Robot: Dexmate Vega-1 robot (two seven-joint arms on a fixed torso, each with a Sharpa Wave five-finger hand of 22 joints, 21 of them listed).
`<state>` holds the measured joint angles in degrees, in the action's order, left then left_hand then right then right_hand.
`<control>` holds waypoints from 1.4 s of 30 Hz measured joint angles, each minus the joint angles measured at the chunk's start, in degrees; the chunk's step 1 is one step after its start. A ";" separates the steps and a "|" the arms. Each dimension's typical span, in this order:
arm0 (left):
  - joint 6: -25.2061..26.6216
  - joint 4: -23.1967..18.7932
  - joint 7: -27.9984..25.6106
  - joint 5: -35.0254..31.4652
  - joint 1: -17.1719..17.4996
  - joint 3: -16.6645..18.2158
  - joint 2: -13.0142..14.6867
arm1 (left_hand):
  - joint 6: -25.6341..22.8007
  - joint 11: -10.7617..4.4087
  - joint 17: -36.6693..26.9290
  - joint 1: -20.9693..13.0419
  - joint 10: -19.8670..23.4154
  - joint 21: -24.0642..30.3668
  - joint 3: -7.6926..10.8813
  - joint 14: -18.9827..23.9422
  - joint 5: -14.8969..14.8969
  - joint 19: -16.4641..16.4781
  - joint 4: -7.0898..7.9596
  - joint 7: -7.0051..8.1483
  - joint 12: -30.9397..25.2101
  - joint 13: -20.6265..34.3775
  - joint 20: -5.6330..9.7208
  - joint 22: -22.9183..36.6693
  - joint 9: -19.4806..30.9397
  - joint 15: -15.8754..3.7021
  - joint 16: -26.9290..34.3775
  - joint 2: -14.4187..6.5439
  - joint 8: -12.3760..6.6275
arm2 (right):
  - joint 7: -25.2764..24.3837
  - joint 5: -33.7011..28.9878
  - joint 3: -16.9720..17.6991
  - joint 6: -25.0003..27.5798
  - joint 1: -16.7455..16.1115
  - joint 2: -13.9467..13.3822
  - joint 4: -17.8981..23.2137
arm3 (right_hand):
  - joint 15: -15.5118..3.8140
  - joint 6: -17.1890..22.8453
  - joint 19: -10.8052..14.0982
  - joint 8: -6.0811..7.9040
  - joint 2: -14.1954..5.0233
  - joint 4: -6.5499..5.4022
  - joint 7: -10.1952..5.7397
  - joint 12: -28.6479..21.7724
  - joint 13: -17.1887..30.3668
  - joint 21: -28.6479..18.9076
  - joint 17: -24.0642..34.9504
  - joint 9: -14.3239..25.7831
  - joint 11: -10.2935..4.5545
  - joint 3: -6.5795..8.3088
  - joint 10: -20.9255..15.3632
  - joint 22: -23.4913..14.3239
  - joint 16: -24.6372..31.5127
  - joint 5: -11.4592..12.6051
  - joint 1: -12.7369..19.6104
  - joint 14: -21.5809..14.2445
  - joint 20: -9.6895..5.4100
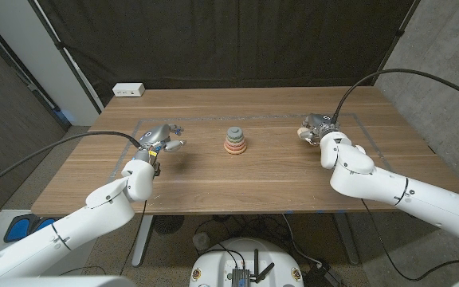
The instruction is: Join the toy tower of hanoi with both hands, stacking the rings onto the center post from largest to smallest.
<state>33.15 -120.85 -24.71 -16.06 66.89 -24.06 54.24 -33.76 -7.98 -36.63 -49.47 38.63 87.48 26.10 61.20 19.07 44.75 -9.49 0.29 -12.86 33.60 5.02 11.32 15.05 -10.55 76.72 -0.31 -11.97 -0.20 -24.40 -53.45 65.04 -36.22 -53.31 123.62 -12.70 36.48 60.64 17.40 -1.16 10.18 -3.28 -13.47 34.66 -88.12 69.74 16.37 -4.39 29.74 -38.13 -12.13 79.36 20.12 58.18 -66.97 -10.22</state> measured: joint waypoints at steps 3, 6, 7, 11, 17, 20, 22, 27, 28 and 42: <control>0.00 -0.04 0.00 0.00 0.06 0.01 0.03 | 0.00 0.01 0.00 0.00 0.00 0.00 0.00 0.00 0.00 0.00 0.00 0.00 0.00 0.00 0.00 0.00 0.00 0.00 0.00 0.00 0.00 | 0.38 -0.13 0.00 0.22 0.21 -0.40 0.76 | 0.00 0.20 0.00 0.22 0.00 0.00 0.20 0.01 0.00 0.33 0.00 0.00 0.00 0.00 0.00 0.00 0.00 -0.16 0.00 0.00 0.00; 0.00 -0.09 -0.01 0.01 0.10 0.02 0.04 | -0.14 0.01 -0.06 0.00 0.00 0.00 0.18 0.00 0.00 0.00 -0.18 -0.12 0.00 0.00 0.00 0.00 0.00 0.00 0.00 0.00 0.00 | 0.76 -0.16 0.08 0.34 0.31 -0.76 1.44 | 0.00 0.31 0.00 0.23 0.00 0.00 0.31 0.04 0.00 0.47 0.01 0.00 0.30 0.00 -0.30 0.00 0.18 -0.17 0.00 0.00 0.00; 0.00 -0.09 -0.01 0.01 0.11 0.02 0.04 | -0.22 0.02 -0.10 0.00 0.02 0.00 0.24 0.00 0.00 0.00 -0.25 -0.19 0.00 0.00 0.00 0.00 0.00 0.00 0.00 0.00 0.00 | 0.79 -0.16 0.09 0.34 0.32 -0.78 1.49 | 0.00 0.32 0.00 0.23 0.00 0.00 0.32 0.07 0.00 0.47 0.01 0.00 0.30 0.00 -0.30 0.00 0.18 -0.16 0.00 0.00 0.00; 0.01 -0.10 -0.01 0.02 0.13 0.03 0.07 | -0.22 -0.01 -0.13 0.00 0.15 0.00 0.24 0.00 0.00 0.00 -0.25 -0.19 0.00 0.00 0.00 0.00 -0.01 0.00 0.00 0.00 0.00 | 1.18 -0.16 0.45 0.19 0.35 -1.36 2.46 | 0.00 0.40 0.00 0.23 0.00 0.00 0.40 0.18 0.00 0.47 0.01 0.00 0.30 0.00 -0.30 0.00 0.18 -0.16 0.00 0.00 0.00; 0.01 -0.11 -0.01 0.03 0.13 0.03 0.07 | -0.23 -0.11 -0.08 0.00 0.27 0.00 0.24 0.00 0.00 0.00 -0.25 -0.18 0.00 0.00 0.00 0.00 -0.01 0.00 0.00 0.00 0.00 | 1.82 -0.18 0.66 -1.08 0.38 -1.85 3.21 | 0.00 0.40 -0.01 0.23 0.00 0.00 0.39 0.23 0.00 0.47 0.01 0.00 0.30 0.00 -0.30 0.01 0.18 -0.16 0.00 0.00 0.00; -0.09 -0.10 -0.01 0.03 0.12 0.03 0.06 | -0.23 -0.10 -0.08 0.00 0.27 0.00 0.24 0.00 0.00 0.00 -0.25 -0.18 0.00 -0.01 0.00 0.00 -0.01 0.00 0.20 0.00 0.00 | 2.26 -0.36 0.77 -1.89 0.41 -2.07 3.51 | 0.00 0.39 -0.01 0.23 0.00 0.00 0.39 0.42 0.00 0.47 0.00 0.00 0.30 0.00 -0.31 0.01 0.18 -0.16 0.00 0.00 0.00; -0.18 -0.05 -0.01 0.03 0.09 0.03 0.06 | -0.23 -0.10 -0.14 0.00 0.27 0.00 0.24 0.00 0.00 0.00 -0.24 -0.18 0.00 -0.01 0.00 -0.01 -0.01 0.00 0.22 0.00 0.00 | 2.65 -0.58 0.79 -2.53 0.43 -2.17 3.66 | 0.00 0.39 -0.01 0.22 0.00 0.00 0.39 0.46 0.00 0.47 0.00 0.00 0.30 0.00 -0.31 0.01 0.18 -0.16 0.00 0.00 0.00; -0.39 0.11 -0.02 -0.02 -0.02 0.03 0.06 | -0.23 -0.10 -0.13 0.00 0.27 0.00 0.40 0.00 0.00 0.00 -0.09 -0.17 0.00 -0.01 0.00 -0.01 -0.01 0.00 0.22 0.00 0.00 | 3.36 -1.01 1.14 -4.22 0.44 -2.29 3.88 | 0.00 0.39 -0.01 0.21 0.00 0.00 0.39 0.51 0.00 0.47 0.01 0.00 0.30 0.00 -0.31 -0.22 0.18 -0.17 0.00 0.00 0.01; -0.40 0.14 -0.02 -0.07 -0.06 0.03 0.06 | -0.23 -0.10 -0.10 0.00 0.27 0.00 0.40 0.00 0.00 0.00 -0.09 -0.17 0.00 -0.01 0.00 -0.01 -0.01 0.00 0.22 0.00 0.00 | 3.51 -1.08 1.33 -4.77 0.39 -2.31 3.90 | 0.00 0.39 -0.01 0.20 0.00 0.00 0.39 0.52 0.00 0.47 0.01 0.00 0.30 0.00 -0.31 -0.26 0.18 -0.17 0.00 0.00 0.00; -0.42 0.32 -0.20 -0.80 -0.24 -0.16 0.03 | -0.23 -0.09 0.01 0.00 0.27 0.00 0.71 -0.12 0.00 0.00 -0.09 -0.17 0.00 -0.01 0.00 -0.01 0.27 -0.12 0.23 -0.01 0.00 | 4.92 -2.58 3.16 -10.19 -0.66 -1.29 3.57 | 0.00 0.64 0.21 0.11 0.43 0.00 0.20 0.63 0.01 0.47 0.01 0.00 0.42 0.00 -1.02 -0.27 0.17 -0.36 0.43 0.00 -0.21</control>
<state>32.73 -120.54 -24.90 -16.86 66.65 -24.22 54.27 -33.99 -8.06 -36.62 -49.47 38.91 87.48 26.81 61.08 19.07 44.75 -9.57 0.12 -12.86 33.59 5.02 11.31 15.32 -10.66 76.95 -0.31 -11.97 4.72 -26.98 -50.29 54.86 -36.89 -54.61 127.19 -12.70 37.11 60.84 17.51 -0.73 10.17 -3.07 -12.84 34.66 -87.65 69.75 16.38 -3.97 29.73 -39.15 -12.40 79.53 19.76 58.61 -66.97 -10.43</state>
